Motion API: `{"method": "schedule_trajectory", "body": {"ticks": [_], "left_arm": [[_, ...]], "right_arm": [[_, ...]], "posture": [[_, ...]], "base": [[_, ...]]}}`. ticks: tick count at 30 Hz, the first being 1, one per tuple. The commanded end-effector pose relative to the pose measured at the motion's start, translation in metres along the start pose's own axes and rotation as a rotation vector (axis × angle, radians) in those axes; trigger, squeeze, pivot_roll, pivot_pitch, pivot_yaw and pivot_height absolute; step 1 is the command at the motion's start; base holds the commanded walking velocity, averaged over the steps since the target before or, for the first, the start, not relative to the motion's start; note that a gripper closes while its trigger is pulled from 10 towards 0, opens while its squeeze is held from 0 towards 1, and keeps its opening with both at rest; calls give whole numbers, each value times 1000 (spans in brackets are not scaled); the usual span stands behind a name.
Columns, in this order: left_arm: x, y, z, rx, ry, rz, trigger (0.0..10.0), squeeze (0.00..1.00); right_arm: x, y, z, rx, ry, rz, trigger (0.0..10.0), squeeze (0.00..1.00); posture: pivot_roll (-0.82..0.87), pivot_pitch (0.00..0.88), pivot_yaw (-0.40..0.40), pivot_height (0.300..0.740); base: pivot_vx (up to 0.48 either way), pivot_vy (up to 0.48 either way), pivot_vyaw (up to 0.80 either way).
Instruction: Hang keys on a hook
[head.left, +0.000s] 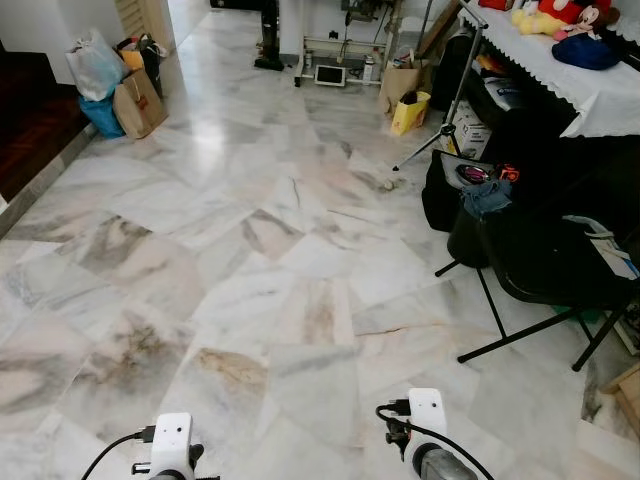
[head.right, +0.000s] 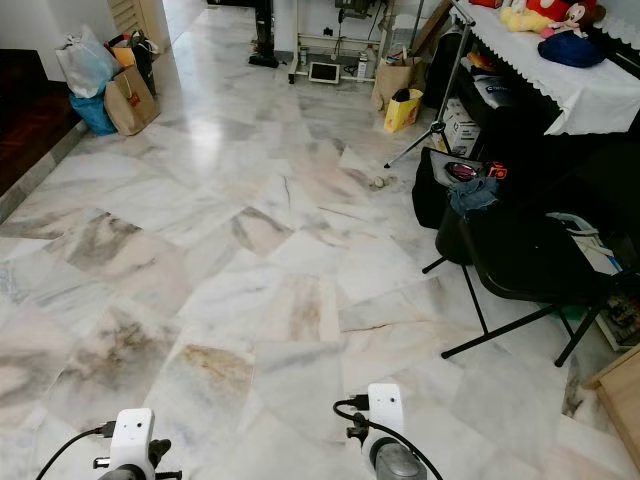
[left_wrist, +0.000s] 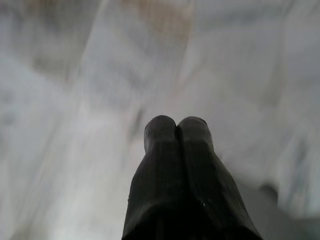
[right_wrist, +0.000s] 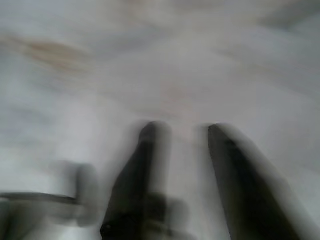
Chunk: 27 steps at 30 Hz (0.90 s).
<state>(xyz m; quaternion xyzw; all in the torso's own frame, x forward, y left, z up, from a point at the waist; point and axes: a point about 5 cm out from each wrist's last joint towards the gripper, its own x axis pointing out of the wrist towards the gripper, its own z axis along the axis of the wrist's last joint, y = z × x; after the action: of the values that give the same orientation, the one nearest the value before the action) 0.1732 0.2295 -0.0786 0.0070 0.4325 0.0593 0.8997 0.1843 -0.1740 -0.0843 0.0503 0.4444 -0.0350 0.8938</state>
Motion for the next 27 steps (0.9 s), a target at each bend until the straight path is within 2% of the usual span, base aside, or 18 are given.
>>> {"method": "schedule_trajectory", "body": {"ticks": [1, 18, 27], "left_arm": [[0, 2, -3, 26, 32, -4, 10000, 0], [-1, 3, -4, 54, 40, -8, 10000, 0], [0, 1, -4, 51, 38, -23, 10000, 0]], "right_arm": [[-1, 1, -8, 27, 40, -10, 10000, 0], [-1, 1, -9, 49, 43, -9, 10000, 0], [-3, 2, -16, 49, 67, 6, 10000, 0]], "posture": [[56, 0, -70, 740], [56, 0, -59, 740], [57, 0, -55, 740]], "base": [[0, 0, 0], [0, 0, 0], [0, 0, -768]]}}
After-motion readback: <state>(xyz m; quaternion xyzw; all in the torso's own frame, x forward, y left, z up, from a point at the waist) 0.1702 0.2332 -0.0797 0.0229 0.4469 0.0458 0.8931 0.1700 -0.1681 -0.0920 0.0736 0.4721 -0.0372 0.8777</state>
